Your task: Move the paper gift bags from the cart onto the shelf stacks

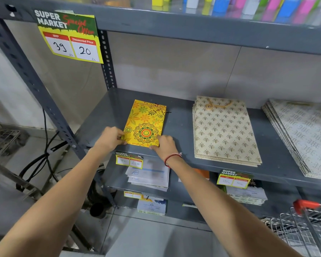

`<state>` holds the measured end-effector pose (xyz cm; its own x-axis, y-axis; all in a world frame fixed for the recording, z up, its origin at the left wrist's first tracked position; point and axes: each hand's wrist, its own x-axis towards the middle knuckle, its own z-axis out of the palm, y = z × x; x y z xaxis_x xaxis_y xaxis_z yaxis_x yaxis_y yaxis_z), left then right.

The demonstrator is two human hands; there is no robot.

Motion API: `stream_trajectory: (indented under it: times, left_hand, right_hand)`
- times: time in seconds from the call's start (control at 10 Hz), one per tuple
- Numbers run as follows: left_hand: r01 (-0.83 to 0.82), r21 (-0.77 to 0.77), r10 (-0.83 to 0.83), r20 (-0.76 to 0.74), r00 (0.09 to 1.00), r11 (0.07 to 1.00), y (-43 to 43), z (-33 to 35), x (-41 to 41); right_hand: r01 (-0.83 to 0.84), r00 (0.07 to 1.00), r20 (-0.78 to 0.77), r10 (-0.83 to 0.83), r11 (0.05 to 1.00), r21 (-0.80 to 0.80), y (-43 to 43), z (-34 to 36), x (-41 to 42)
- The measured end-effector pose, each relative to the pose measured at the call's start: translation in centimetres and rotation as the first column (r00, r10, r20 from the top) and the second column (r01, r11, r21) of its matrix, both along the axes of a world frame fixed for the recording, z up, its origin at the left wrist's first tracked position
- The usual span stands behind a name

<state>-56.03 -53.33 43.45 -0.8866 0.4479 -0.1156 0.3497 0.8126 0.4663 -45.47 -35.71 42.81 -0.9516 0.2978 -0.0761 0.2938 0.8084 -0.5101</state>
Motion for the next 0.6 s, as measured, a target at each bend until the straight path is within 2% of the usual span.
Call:
stream_trajectory:
  times: [0.2,0.3,0.4,0.5,0.6]
  left_hand:
    - [0.054,-0.245,-0.085,-0.117,0.99,0.968,0.4,0.3,1.3]
    - [0.041,-0.315,-0.085,-0.128,0.988,0.948,0.6,0.6,2.3]
    - [0.006,-0.287,-0.061,-0.183,0.981,0.958,0.7,0.4,3.3]
    - [-0.011,-0.197,-0.04,-0.255,0.966,0.98,0.6,0.3,5.1]
    - [0.041,-0.068,-0.059,-0.291,0.955,0.997,1.4,1.3,6.3]
  right_hand:
    - [-0.06,0.998,0.017,0.058,0.993,0.106,-0.4,0.2,0.3]
    - [-0.068,0.997,0.027,0.066,0.995,0.073,-0.4,0.4,0.8]
    - [-0.047,0.998,-0.035,0.047,0.999,-0.017,-0.1,0.1,1.5]
    - [-0.062,0.986,-0.156,0.062,0.998,0.006,-0.2,0.4,3.1]
    - [-0.081,0.942,-0.323,0.09,0.996,0.043,-0.1,1.6,4.2]
